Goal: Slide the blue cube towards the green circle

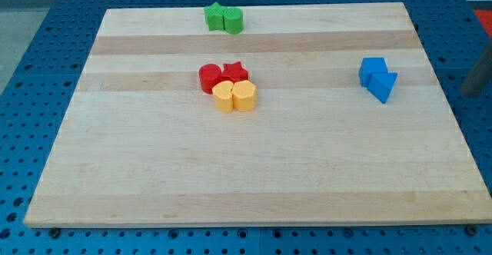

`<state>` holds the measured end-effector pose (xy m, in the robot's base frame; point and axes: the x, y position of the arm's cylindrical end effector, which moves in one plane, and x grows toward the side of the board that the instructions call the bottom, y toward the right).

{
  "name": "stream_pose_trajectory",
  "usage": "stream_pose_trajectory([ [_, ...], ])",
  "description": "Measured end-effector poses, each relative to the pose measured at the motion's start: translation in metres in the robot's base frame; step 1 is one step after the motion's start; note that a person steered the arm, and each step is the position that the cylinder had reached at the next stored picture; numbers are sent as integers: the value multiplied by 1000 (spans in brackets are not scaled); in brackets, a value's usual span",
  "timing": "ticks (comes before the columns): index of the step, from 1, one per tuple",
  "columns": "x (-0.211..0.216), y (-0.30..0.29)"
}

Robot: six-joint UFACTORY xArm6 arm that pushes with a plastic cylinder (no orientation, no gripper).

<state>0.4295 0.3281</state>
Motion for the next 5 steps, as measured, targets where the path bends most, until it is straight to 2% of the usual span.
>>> stream_pose_trajectory([
  [3,-2,-85],
  [5,-56,-137],
])
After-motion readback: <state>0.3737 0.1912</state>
